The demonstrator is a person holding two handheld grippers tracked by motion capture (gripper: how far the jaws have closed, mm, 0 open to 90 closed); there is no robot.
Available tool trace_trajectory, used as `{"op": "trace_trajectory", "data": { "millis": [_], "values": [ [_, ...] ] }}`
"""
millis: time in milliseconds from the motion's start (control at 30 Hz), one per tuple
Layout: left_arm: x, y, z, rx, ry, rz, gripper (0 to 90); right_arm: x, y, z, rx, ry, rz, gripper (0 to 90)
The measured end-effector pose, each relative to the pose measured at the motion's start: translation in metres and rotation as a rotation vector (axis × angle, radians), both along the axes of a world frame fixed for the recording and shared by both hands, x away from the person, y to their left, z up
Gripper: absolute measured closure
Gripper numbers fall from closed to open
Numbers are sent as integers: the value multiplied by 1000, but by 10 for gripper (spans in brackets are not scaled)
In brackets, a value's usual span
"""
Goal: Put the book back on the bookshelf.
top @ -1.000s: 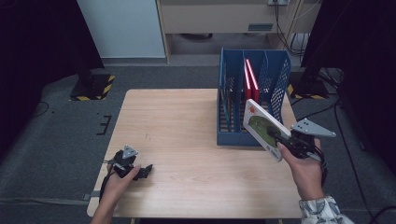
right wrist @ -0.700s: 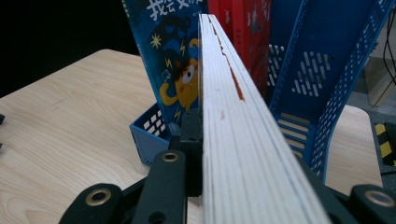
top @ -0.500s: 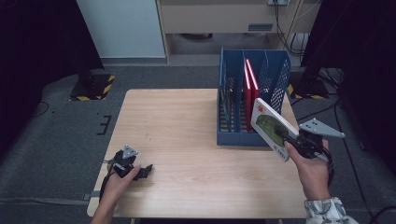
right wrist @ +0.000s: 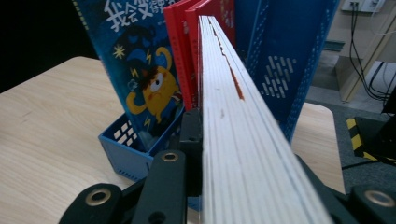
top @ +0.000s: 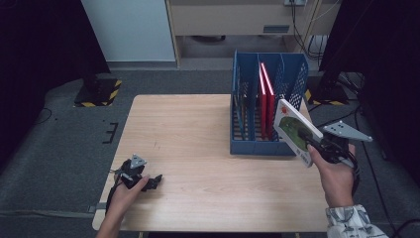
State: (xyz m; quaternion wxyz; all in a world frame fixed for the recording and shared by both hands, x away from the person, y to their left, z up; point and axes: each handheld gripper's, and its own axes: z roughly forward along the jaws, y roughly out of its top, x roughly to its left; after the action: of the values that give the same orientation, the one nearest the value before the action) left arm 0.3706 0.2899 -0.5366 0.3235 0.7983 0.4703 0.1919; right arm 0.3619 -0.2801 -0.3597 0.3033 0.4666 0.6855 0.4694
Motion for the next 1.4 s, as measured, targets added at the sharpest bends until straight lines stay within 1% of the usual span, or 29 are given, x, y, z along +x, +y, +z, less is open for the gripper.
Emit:
{"op": "trace_trajectory", "data": {
  "millis": [133,300,467,667,1000,1400],
  "values": [
    [0,0,0,0,0,0,0,6,-2,2,-2,0,-20,756],
    [0,0,0,0,0,0,0,13,-1,5,-13,-5,-31,756],
    [0,0,0,0,0,-1,0,17,0,8,-8,-12,-41,756],
    [0,0,0,0,0,-2,0,21,1,9,-4,-12,-54,756],
    [0,0,0,0,0,-3,0,34,0,7,-7,-6,-87,756],
    [1,0,0,0,0,-3,0,67,1,1,-25,13,-142,756]
  ]
}}
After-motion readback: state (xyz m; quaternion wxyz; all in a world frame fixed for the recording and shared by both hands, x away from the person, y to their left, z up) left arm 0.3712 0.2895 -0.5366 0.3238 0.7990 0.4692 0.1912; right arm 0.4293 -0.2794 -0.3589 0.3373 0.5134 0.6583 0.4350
